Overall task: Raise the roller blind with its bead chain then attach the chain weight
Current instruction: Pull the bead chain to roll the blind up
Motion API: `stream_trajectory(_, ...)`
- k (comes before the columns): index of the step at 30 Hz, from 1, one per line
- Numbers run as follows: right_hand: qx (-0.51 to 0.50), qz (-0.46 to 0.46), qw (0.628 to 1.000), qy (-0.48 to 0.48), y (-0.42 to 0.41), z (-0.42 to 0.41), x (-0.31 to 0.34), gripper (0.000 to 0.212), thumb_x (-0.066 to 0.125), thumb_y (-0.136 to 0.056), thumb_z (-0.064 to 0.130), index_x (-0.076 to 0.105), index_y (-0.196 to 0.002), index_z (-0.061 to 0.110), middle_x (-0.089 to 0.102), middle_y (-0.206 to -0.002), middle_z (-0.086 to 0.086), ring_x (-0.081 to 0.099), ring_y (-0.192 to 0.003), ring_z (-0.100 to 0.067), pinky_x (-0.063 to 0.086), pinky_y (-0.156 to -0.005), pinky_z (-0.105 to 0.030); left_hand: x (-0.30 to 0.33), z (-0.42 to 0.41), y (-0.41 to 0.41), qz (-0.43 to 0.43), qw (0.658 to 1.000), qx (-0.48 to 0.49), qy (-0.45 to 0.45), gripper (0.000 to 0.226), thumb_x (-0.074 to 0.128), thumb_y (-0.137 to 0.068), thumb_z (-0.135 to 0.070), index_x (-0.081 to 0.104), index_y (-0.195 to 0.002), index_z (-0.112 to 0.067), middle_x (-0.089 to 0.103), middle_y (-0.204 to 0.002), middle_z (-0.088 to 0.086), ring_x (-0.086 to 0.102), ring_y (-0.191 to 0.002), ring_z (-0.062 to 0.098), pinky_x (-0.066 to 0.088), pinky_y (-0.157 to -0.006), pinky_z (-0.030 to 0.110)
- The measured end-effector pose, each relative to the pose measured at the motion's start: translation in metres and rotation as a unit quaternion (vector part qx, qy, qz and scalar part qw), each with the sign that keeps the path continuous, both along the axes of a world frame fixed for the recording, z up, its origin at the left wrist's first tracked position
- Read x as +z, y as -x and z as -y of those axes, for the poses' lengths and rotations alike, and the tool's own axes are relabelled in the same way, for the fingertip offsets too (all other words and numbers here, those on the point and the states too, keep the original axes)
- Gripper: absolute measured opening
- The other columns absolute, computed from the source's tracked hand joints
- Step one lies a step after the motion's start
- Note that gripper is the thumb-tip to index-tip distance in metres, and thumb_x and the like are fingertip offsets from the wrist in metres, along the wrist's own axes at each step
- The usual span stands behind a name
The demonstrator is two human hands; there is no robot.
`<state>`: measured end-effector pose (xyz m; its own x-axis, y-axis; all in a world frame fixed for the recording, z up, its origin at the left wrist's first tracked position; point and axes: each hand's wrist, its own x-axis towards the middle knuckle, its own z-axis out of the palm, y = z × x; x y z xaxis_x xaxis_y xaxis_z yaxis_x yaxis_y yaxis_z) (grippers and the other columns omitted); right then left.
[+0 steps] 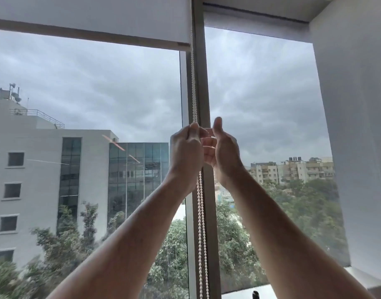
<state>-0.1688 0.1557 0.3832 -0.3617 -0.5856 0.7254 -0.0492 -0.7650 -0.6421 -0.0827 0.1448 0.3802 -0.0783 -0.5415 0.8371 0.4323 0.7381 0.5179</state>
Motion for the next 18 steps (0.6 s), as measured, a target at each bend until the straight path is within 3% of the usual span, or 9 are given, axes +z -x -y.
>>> stream_trajectory(3, 0.008, -0.005, 1.0, -0.019, -0.009, 0.0, 0.023, 0.043, 0.051, -0.099, 0.047, 0.066, -0.098, 0.007, 0.068, -0.08, -0.009, 0.071, -0.062, -0.014, 0.054, -0.053, -0.025, -0.021, 0.007, 0.001, 0.0, 1.0, 0.015, 0.008, 0.045, 0.04, -0.104, -0.017, 0.061, -0.064, -0.021, 0.046, -0.041, -0.013, 0.038, -0.038, 0.005, 0.03, -0.046, 0.028)
stream_trajectory(7, 0.069, 0.007, 0.997, -0.028, -0.022, -0.001, 0.051, 0.041, 0.045, -0.103, 0.044, 0.061, -0.095, 0.007, 0.065, -0.073, -0.009, 0.069, -0.057, -0.02, 0.053, -0.05, -0.028, -0.048, 0.013, 0.001, 0.014, 0.999, 0.04, 0.006, 0.044, 0.043, -0.103, -0.021, 0.067, -0.067, -0.03, 0.041, -0.046, -0.01, 0.03, -0.046, 0.017, 0.029, -0.051, 0.042)
stream_trajectory(11, 0.074, 0.034, 0.997, 0.014, -0.04, 0.003, 0.067, 0.032, 0.036, -0.106, 0.029, 0.059, -0.091, 0.013, 0.04, -0.055, 0.005, 0.032, -0.038, -0.007, 0.024, -0.034, -0.019, -0.058, 0.014, 0.002, 0.008, 0.999, 0.048, 0.012, 0.045, 0.043, -0.104, -0.021, 0.064, -0.065, -0.03, 0.038, -0.044, -0.008, 0.029, -0.043, 0.016, 0.026, -0.045, 0.041)
stream_trajectory(14, 0.021, 0.058, 0.996, 0.063, -0.053, 0.007, 0.064, 0.037, 0.028, -0.09, -0.001, 0.055, -0.074, 0.018, 0.034, -0.047, 0.007, 0.024, -0.034, -0.007, 0.017, -0.036, -0.015, -0.061, 0.018, 0.003, 0.002, 0.997, 0.068, 0.025, 0.049, 0.042, -0.103, -0.018, 0.056, -0.057, -0.028, 0.038, -0.048, -0.002, 0.029, -0.048, 0.019, 0.026, -0.044, 0.046)
stream_trajectory(18, -0.049, 0.013, 0.993, 0.103, -0.054, 0.009, 0.045, 0.038, 0.028, -0.071, 0.0, 0.057, -0.066, 0.024, 0.038, -0.043, 0.011, 0.028, -0.034, -0.009, 0.023, -0.04, -0.018, -0.071, 0.028, -0.003, 0.038, 0.999, 0.014, 0.021, 0.041, 0.044, -0.097, -0.025, 0.046, -0.056, -0.022, 0.035, -0.049, -0.005, 0.027, -0.048, 0.016, 0.022, -0.047, 0.039)
